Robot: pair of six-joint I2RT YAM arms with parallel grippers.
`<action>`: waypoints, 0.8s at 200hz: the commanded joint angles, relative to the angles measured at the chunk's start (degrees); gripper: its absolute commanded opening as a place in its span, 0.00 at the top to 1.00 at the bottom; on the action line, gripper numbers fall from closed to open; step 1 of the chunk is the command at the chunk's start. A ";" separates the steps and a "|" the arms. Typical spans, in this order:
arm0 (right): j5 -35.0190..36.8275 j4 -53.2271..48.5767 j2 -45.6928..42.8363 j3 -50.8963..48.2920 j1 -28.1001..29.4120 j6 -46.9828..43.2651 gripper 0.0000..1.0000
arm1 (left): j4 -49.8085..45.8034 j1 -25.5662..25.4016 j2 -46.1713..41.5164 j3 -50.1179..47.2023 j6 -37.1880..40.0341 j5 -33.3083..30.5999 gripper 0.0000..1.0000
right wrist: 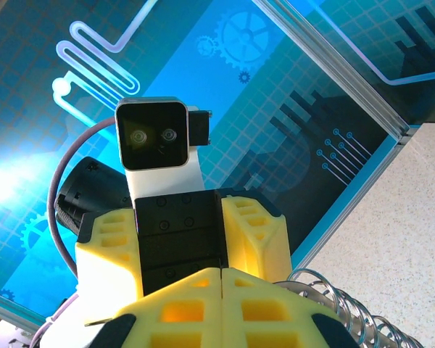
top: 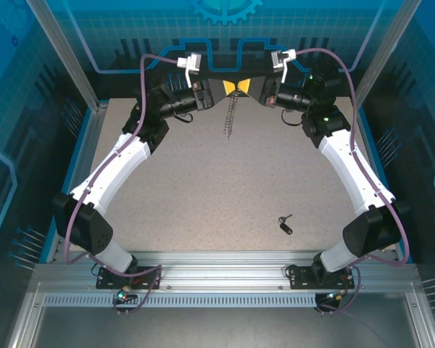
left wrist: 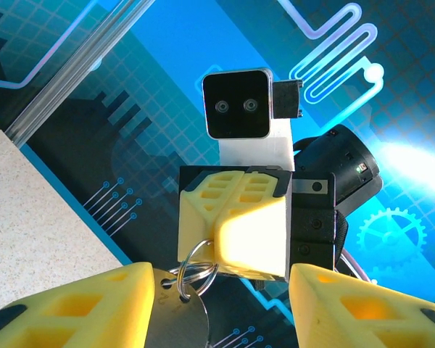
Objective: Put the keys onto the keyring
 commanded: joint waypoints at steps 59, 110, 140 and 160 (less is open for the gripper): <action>-0.99 2.13 -0.37 -0.32 1.27 0.24 1.00 | 5.22 -1.11 1.35 -0.58 -3.12 2.92 0.49; -0.35 1.42 -0.55 -1.03 1.31 -0.61 1.00 | 5.65 -1.20 0.50 -1.78 -2.78 2.66 0.64; -0.01 1.14 -0.50 -1.43 1.36 -0.83 1.00 | 5.65 -1.20 0.12 -2.32 -2.74 2.60 0.76; 0.10 1.13 -0.38 -1.51 1.31 -0.85 1.00 | 5.65 -1.20 0.03 -2.52 -2.72 2.65 0.82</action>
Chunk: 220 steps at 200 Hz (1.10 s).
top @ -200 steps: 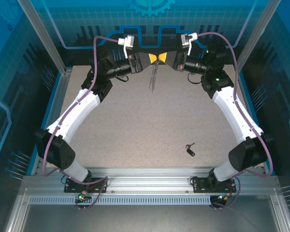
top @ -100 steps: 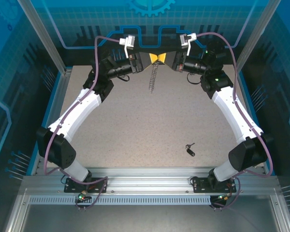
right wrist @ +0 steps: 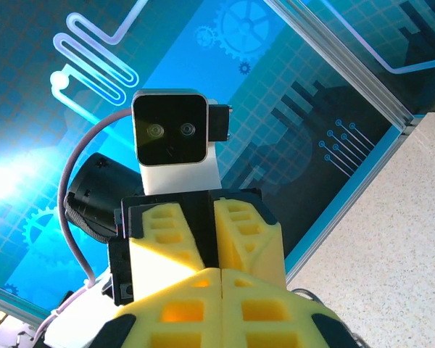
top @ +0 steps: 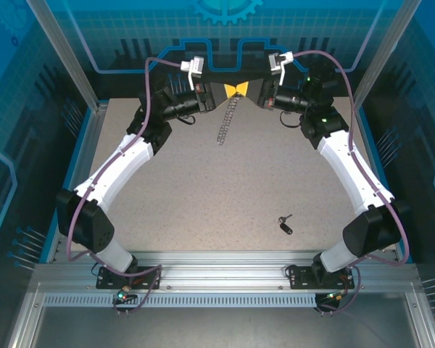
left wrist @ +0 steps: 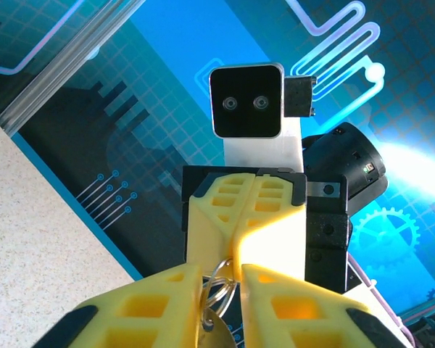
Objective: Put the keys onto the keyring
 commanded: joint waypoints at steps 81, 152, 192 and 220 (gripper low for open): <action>4.34 1.99 -3.58 -4.28 -5.82 3.15 0.64 | 1.88 -0.88 -1.64 0.16 1.13 -0.30 1.00; 4.86 -5.54 -10.71 -10.83 -6.90 -0.21 0.60 | 0.32 -0.83 -3.05 -0.68 5.68 -4.66 1.00; 5.02 -3.79 -12.24 -13.64 -4.21 -0.74 0.61 | -1.66 -1.03 -6.45 -3.85 13.15 -9.88 1.00; 4.01 1.02 -11.48 -15.01 -2.99 2.27 0.60 | -3.04 -2.13 -8.83 -5.22 18.56 -12.89 1.00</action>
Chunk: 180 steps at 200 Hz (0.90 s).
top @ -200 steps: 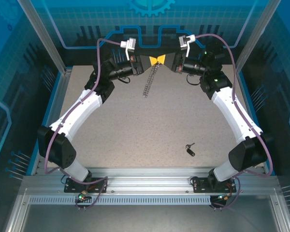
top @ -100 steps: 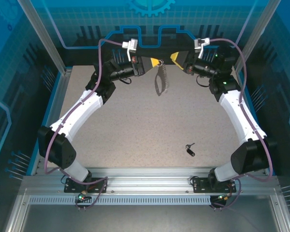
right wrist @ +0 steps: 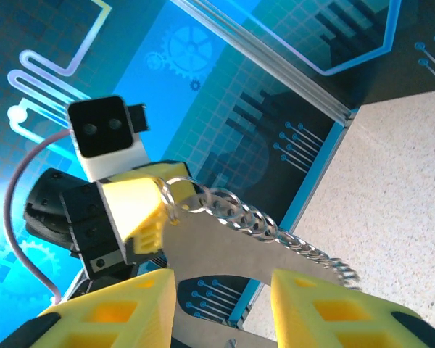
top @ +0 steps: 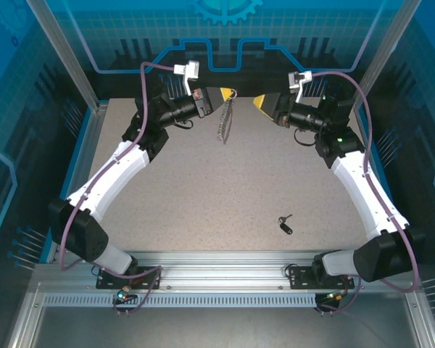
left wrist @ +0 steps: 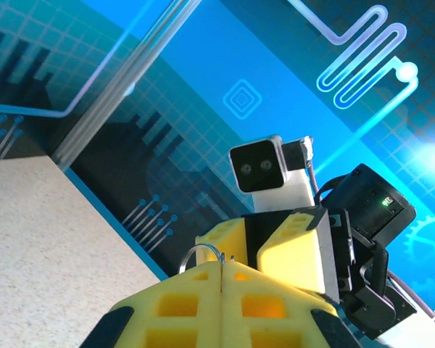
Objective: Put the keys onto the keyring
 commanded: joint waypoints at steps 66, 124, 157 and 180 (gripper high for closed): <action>-0.87 11.36 1.88 1.14 5.17 3.42 0.56 | -1.90 -1.96 -4.27 -0.47 10.96 -7.04 1.00; 0.23 13.33 4.57 5.44 6.75 4.47 0.56 | -2.31 -2.07 -4.77 -1.32 8.88 -9.05 1.00; 0.31 13.30 5.00 6.21 7.76 3.86 0.56 | -4.01 -2.07 -5.68 -1.45 10.14 -9.05 1.00; 0.37 12.28 5.75 7.23 8.04 2.72 0.56 | -3.93 -2.08 -6.05 -1.63 9.91 -9.16 1.00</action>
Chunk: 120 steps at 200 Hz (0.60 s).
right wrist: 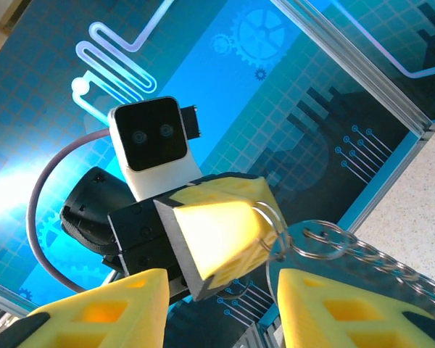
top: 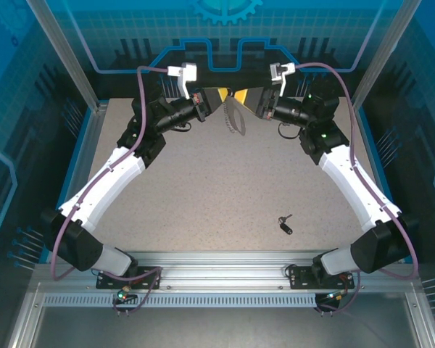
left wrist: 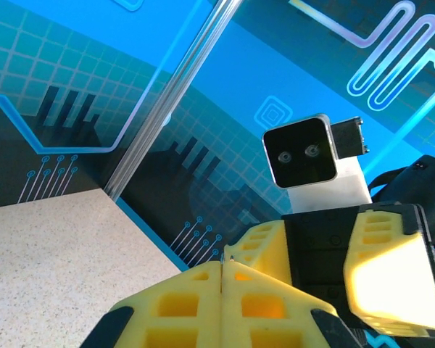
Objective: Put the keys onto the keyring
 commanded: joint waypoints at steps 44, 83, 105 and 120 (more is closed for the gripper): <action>0.96 0.92 3.01 3.85 0.97 -1.75 0.57 | 0.21 -0.31 -2.82 -0.14 0.50 -0.59 1.00; 0.97 0.80 4.37 5.37 0.97 -2.01 0.59 | 0.49 -0.32 -2.82 0.41 -0.38 -0.03 1.00; 0.93 0.85 5.02 6.25 0.97 -2.03 0.61 | 0.19 -0.41 -2.73 0.60 -0.40 0.22 1.00; 0.57 0.75 5.46 6.85 1.10 -2.06 0.62 | 0.01 -0.40 -2.64 0.66 -0.43 0.23 1.00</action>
